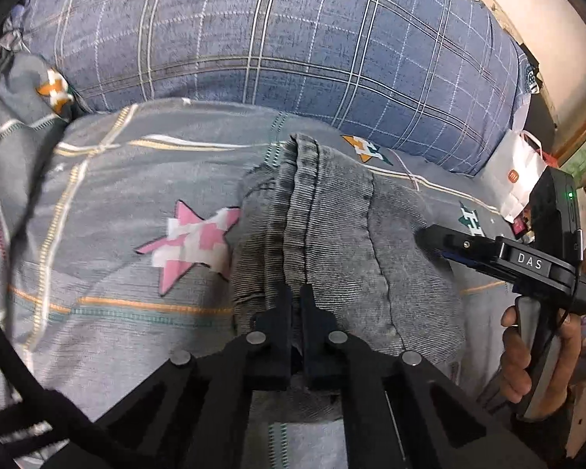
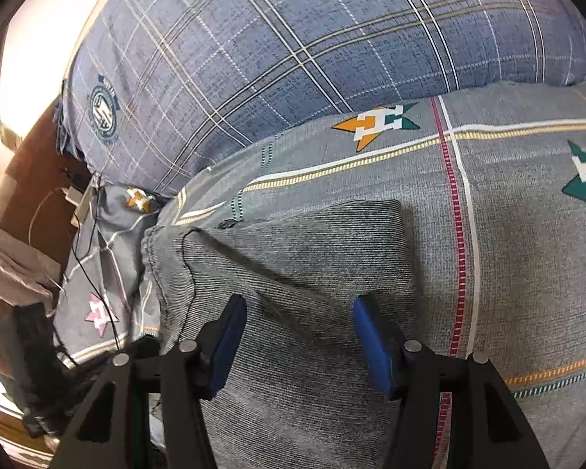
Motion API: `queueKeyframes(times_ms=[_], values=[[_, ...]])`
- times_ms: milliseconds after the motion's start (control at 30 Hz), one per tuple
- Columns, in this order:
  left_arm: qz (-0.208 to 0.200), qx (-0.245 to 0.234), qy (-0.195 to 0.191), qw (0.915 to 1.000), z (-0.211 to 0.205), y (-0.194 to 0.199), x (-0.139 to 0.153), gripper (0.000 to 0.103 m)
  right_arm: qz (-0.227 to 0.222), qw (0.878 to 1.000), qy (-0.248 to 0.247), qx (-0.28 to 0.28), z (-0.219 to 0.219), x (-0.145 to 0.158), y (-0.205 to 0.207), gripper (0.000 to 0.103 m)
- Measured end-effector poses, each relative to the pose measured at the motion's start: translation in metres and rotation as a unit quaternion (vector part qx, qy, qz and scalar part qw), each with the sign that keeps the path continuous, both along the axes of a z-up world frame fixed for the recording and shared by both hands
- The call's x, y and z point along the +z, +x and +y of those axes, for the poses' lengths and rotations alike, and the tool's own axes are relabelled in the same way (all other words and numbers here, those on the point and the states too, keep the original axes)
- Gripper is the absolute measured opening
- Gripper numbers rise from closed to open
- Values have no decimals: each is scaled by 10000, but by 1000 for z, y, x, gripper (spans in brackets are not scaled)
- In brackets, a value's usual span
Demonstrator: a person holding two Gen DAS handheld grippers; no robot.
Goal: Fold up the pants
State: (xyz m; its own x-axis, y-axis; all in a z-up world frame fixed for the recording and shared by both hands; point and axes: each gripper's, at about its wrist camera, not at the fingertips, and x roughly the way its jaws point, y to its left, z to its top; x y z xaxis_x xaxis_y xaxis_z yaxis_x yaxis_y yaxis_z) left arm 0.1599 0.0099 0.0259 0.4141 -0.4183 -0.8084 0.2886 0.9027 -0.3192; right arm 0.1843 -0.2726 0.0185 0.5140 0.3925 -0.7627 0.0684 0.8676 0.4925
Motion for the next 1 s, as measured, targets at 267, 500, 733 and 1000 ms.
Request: queueKeyframes(times_ms=[267,500,733,1000], values=[[338,-77,158,9993,0,9,-19,4,228,9957,-830,354,30,-15,3,61],[32,332,-585,9977,22,11,-8,60,-206,9997,-97,5,-4,10,-20,65],[603,261,-934,9935,15,23,-35,60,139,9973,504,-523,-56,-12,-46,77],[1423,450,-1909,9702,33,37,-72,60,563,9949,822,-162,-38,-44,-30,52]])
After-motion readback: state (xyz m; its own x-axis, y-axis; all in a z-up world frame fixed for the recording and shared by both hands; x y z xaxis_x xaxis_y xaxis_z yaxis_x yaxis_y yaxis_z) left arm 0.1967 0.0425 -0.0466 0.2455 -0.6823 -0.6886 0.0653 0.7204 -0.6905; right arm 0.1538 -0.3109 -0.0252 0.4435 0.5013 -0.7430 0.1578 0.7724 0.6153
